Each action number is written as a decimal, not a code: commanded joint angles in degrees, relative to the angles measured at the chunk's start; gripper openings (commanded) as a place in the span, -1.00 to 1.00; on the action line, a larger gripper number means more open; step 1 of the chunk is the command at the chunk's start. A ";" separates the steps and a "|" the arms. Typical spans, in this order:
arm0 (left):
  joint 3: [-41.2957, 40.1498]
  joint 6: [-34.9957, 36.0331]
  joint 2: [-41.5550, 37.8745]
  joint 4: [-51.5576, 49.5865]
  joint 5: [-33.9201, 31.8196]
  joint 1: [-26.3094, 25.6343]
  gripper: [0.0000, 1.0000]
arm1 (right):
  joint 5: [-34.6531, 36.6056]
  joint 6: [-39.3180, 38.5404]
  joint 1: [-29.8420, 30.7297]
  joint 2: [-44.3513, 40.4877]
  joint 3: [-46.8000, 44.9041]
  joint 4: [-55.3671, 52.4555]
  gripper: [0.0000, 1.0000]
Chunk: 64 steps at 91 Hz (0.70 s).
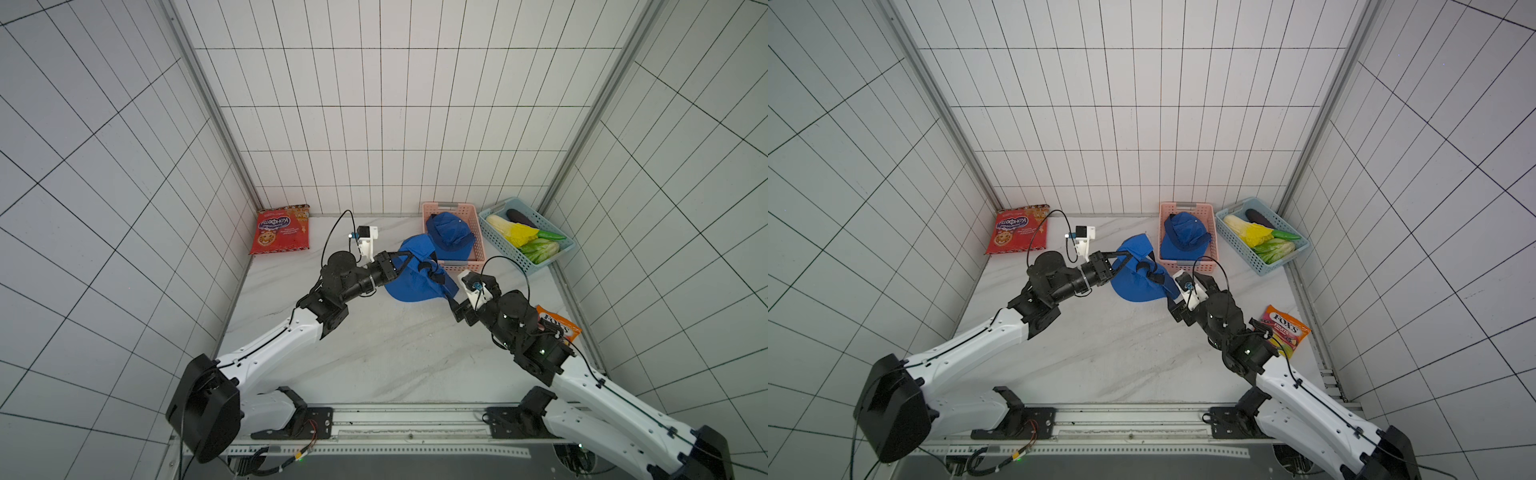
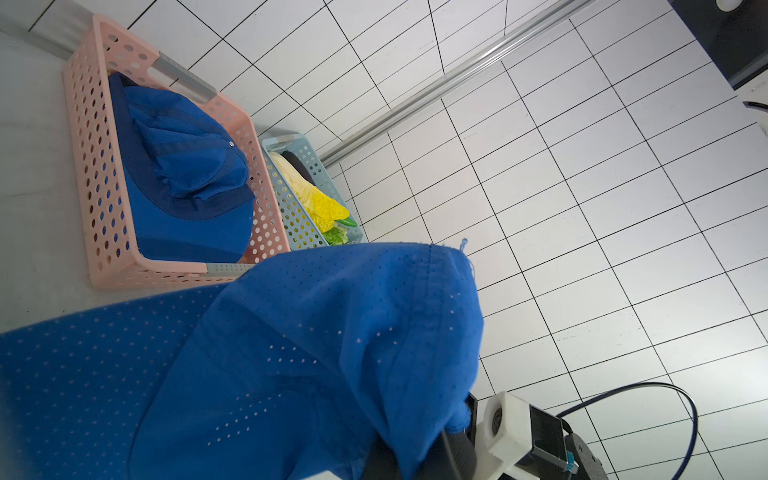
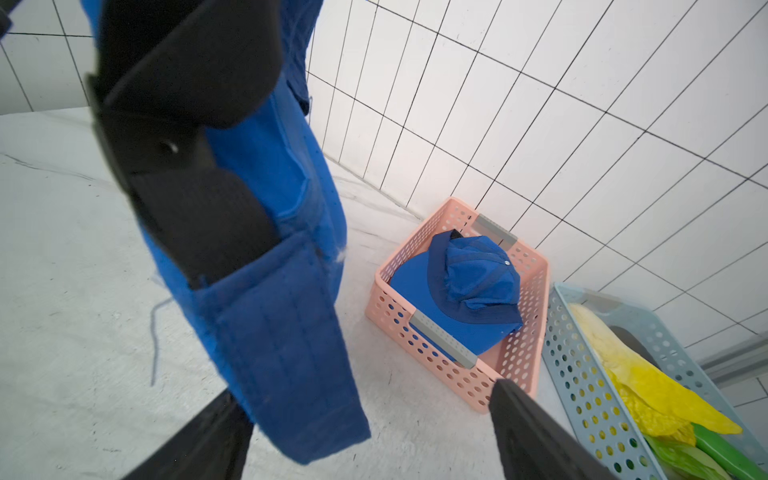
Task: Turn the baseball cap inside out
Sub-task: Turn over the baseball cap.
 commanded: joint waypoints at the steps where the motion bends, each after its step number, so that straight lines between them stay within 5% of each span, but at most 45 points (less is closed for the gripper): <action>1: 1.68 -0.79 -1.00 0.56 1.25 -0.11 -1.00 | 6.31 -2.33 0.74 0.55 -0.87 7.69 0.80; 43: 2.70 -2.69 -0.69 1.06 3.07 -0.45 -1.00 | 6.62 -7.23 1.70 8.94 1.17 19.37 0.73; 64: 2.18 -2.60 -1.47 0.88 2.78 -0.39 -1.00 | 2.68 -5.30 1.71 10.54 3.19 16.33 0.11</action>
